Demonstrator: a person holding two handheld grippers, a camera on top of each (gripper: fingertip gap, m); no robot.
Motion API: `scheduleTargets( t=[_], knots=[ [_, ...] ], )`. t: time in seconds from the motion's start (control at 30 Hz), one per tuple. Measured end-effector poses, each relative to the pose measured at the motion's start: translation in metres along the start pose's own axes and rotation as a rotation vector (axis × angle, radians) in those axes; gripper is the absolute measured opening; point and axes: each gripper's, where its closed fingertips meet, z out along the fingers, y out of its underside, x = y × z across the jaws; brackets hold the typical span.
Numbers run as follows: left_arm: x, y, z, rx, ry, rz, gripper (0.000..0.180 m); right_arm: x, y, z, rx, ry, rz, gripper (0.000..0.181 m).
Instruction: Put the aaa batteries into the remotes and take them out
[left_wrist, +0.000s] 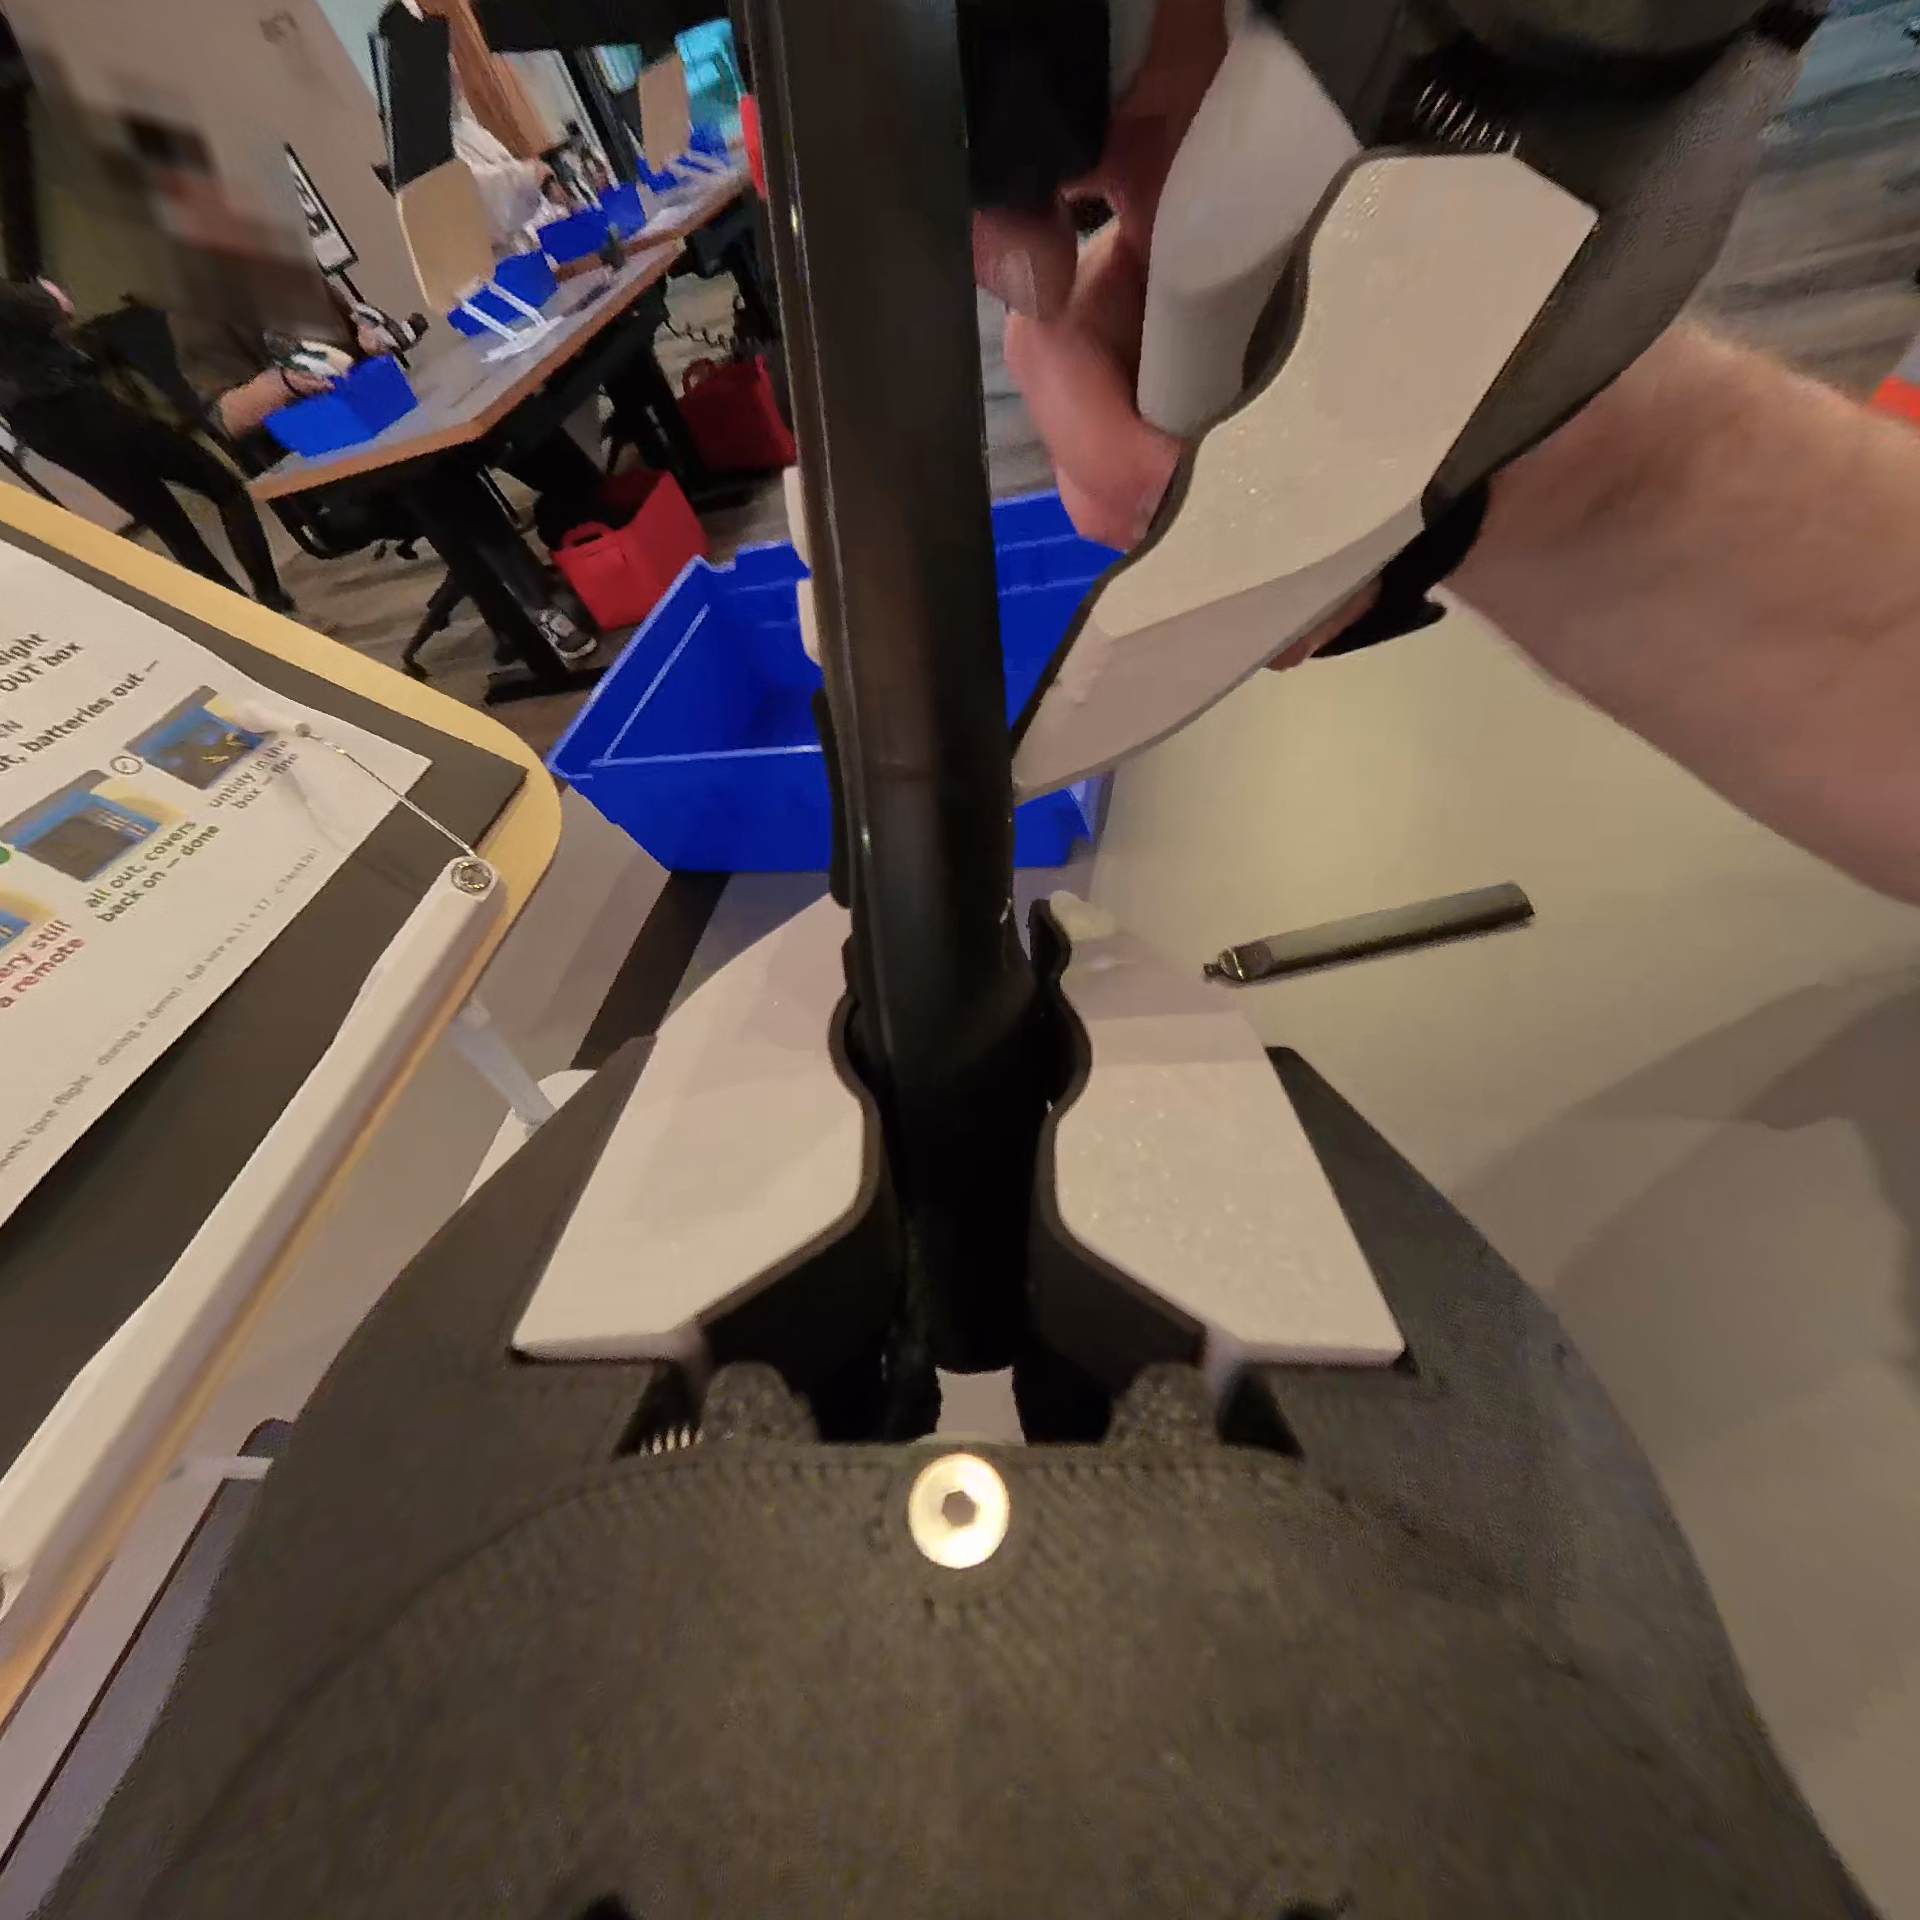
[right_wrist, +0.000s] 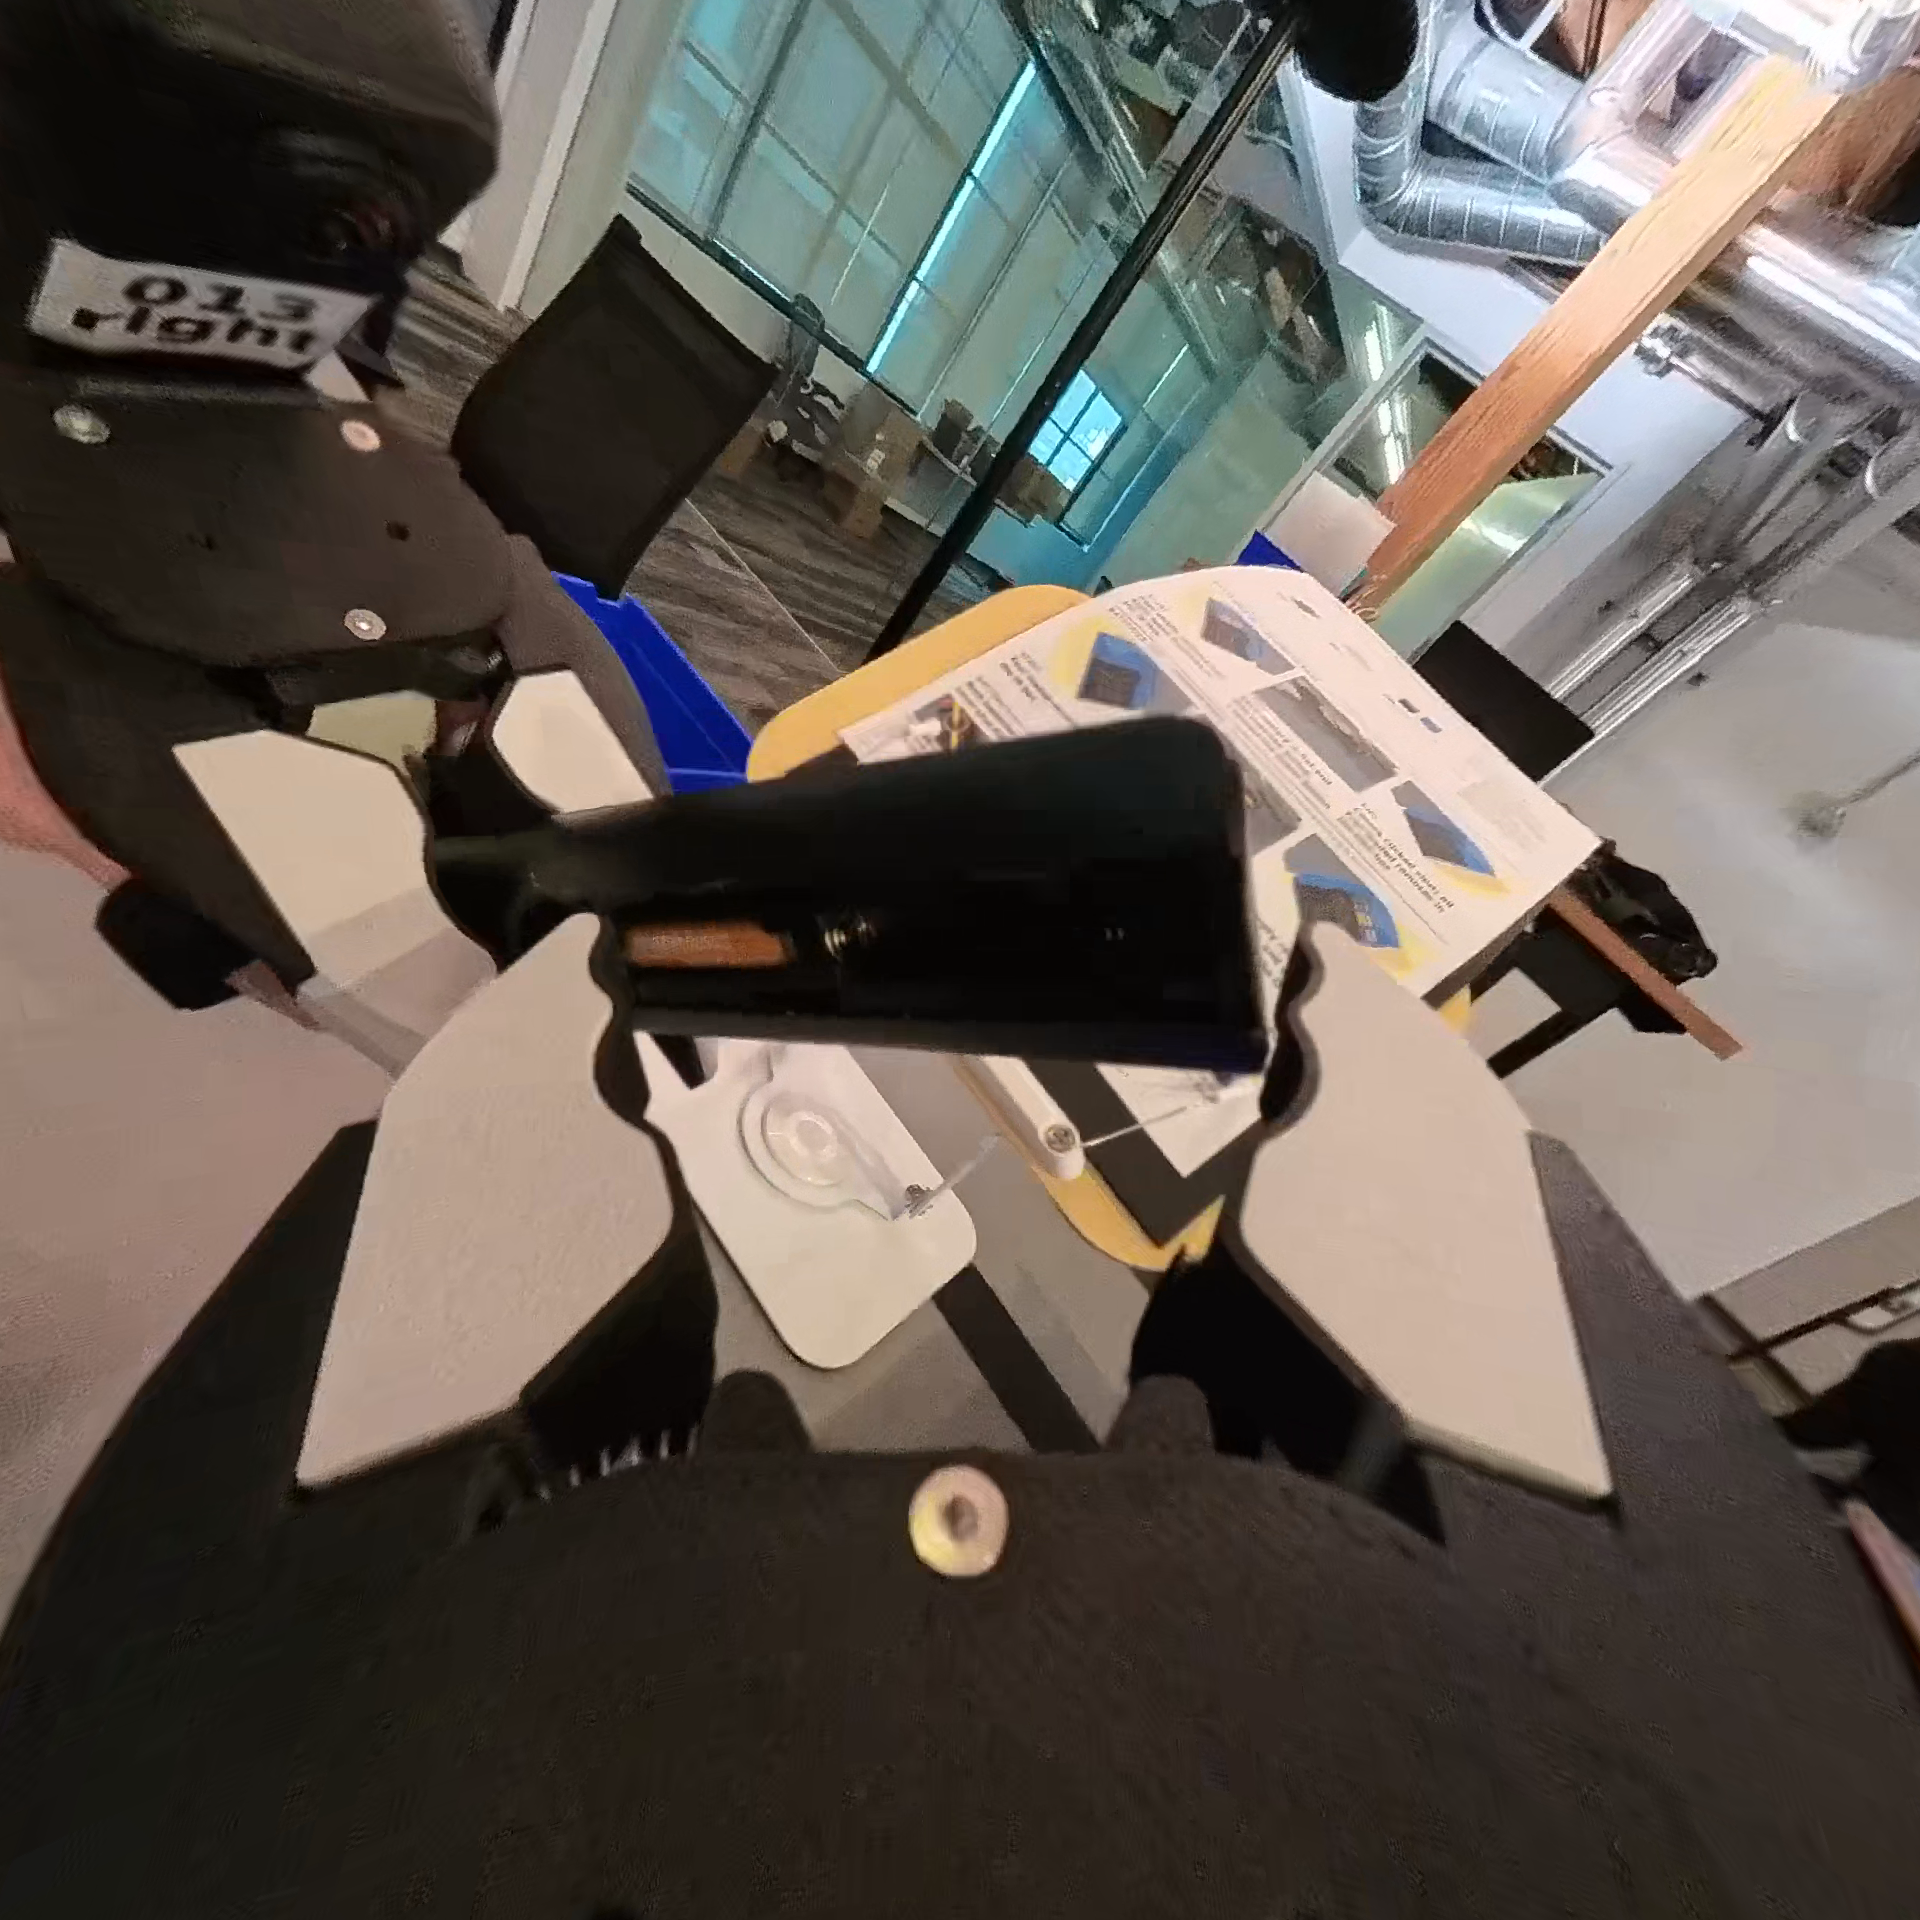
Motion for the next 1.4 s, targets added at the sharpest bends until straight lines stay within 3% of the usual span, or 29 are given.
scheduleTargets(
  t=[0.13,0.77,1.07,1.4],
  knots=[
    [0.005,0.007,0.002,-0.058,0.017,0.029,0.026,-0.006,0.002,-0.004,-0.037,-0.014,-0.087,0.111],
    [0.005,0.015,0.010,-0.089,-0.026,0.091,0.024,-0.010,0.018,-0.012,-0.073,-0.152,-0.059,0.085],
    [0.010,0.012,0.012,-0.076,0.022,0.005,0.025,-0.008,0.017,-0.004,-0.077,-0.041,-0.112,0.119],
    [0.011,0.009,0.012,-0.065,-0.011,0.041,0.025,-0.005,0.016,-0.008,-0.101,-0.030,-0.116,0.118]
  ],
)
